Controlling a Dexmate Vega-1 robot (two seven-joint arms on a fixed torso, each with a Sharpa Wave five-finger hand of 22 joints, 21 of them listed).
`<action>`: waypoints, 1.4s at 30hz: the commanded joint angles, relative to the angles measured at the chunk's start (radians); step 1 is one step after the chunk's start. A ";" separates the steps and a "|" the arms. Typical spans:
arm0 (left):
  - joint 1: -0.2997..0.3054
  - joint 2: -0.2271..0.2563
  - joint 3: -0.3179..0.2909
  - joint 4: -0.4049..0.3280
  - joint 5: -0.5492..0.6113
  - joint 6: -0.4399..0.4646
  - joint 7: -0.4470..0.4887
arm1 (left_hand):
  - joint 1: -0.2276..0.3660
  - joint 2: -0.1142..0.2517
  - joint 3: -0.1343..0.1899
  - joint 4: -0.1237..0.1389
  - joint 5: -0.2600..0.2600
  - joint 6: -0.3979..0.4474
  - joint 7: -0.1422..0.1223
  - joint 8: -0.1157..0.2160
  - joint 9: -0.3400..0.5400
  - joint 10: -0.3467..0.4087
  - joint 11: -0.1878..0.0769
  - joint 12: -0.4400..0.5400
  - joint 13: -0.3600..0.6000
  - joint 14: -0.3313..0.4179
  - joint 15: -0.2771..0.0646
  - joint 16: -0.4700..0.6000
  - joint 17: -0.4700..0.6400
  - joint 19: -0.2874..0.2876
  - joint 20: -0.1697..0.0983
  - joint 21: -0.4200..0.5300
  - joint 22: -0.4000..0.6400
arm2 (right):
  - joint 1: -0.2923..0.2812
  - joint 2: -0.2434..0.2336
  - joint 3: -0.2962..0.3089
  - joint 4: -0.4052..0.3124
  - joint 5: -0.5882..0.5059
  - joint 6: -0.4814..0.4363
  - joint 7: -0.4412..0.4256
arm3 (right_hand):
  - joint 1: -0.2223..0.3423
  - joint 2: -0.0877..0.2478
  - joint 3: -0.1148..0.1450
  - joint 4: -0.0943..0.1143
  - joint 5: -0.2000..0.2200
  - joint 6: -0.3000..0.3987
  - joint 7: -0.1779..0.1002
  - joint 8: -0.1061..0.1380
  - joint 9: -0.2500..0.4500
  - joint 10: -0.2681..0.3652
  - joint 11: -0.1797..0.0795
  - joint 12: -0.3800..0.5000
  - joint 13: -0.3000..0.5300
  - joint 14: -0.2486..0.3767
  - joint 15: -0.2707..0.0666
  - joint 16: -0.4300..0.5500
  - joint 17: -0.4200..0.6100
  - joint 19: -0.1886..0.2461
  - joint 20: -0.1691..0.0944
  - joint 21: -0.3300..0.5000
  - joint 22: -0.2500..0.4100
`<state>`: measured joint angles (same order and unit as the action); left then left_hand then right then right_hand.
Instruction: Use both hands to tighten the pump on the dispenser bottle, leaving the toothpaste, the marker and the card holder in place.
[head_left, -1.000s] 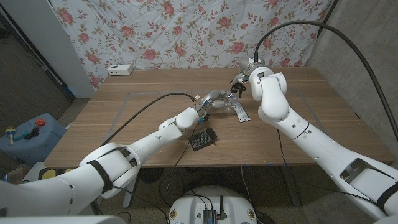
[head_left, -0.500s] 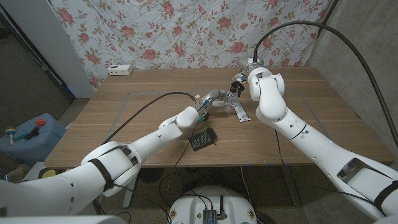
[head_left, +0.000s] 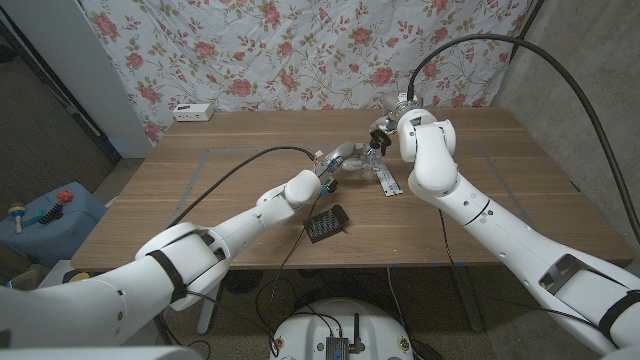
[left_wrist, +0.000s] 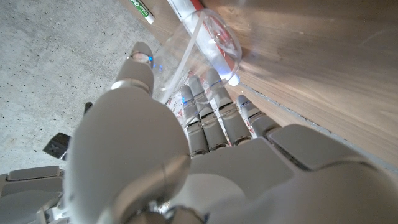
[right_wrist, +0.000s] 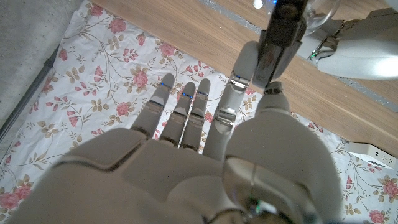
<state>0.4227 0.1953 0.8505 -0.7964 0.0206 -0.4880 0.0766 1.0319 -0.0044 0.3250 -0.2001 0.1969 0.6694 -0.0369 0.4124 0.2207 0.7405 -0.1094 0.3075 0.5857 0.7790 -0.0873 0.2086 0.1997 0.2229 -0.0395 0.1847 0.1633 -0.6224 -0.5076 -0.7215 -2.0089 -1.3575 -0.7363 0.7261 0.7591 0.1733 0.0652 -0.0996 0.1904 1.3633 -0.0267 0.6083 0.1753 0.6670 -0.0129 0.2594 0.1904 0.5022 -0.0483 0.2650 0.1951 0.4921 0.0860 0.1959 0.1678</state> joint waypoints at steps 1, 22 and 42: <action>-0.020 -0.019 0.006 0.049 -0.006 -0.017 0.001 | -0.053 0.128 0.056 0.045 0.005 0.139 -0.038 0.002 0.003 0.045 -0.036 0.007 0.006 0.005 -0.073 -0.001 0.003 0.005 -0.031 0.000 0.003 | 0.001 0.005 -0.011 0.008 0.001 -0.024 -0.002 | 0.002 0.001 0.012 -0.004 -0.005 0.064 -0.055 0.016 0.004 0.010 -0.003 -0.005 0.002 0.011 -0.023 -0.006 -0.001 0.012 0.005 -0.002 0.002; -0.019 -0.013 0.004 0.044 -0.011 -0.013 0.007 | -0.053 0.128 0.056 0.046 0.005 0.140 -0.037 0.002 0.003 0.047 -0.035 0.008 0.006 0.007 -0.072 -0.001 0.003 0.005 -0.031 0.000 0.003 | 0.026 -0.012 -0.017 0.015 0.041 -0.022 -0.062 | -0.053 -0.041 0.002 0.009 -0.014 0.026 -0.056 0.020 -0.002 -0.002 0.013 -0.030 0.001 0.019 -0.013 -0.022 0.001 0.013 0.011 -0.004 0.002; -0.016 -0.007 0.002 0.036 -0.012 -0.017 0.008 | -0.054 0.127 0.056 0.046 0.005 0.141 -0.037 0.002 0.003 0.047 -0.036 0.006 0.004 0.007 -0.072 -0.001 0.002 0.005 -0.031 0.000 0.003 | 0.025 -0.051 0.006 -0.025 0.078 -0.004 -0.059 | -0.235 -0.092 -0.057 0.071 -0.001 -0.262 -0.058 -0.156 0.007 -0.083 0.048 -0.068 0.009 -0.037 0.038 -0.051 0.018 -0.007 0.033 -0.005 0.004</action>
<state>0.4015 0.1829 0.8551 -0.7474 0.0098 -0.5052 0.0837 1.0319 -0.0044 0.3250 -0.2001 0.1967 0.6694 -0.0369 0.4122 0.2207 0.7423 -0.1075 0.3107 0.5880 0.7790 -0.0874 0.2084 0.1997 0.2229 -0.0395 0.1847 0.1633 -0.5943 -0.5393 -0.7317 -2.0122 -1.3066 -0.7507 0.6732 0.5414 0.0792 0.0112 -0.0338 0.1818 1.1309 -0.0859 0.4687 0.1795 0.5958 0.0327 0.1958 0.1934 0.4727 -0.0125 0.2180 0.2075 0.4806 0.1079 0.1882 0.1703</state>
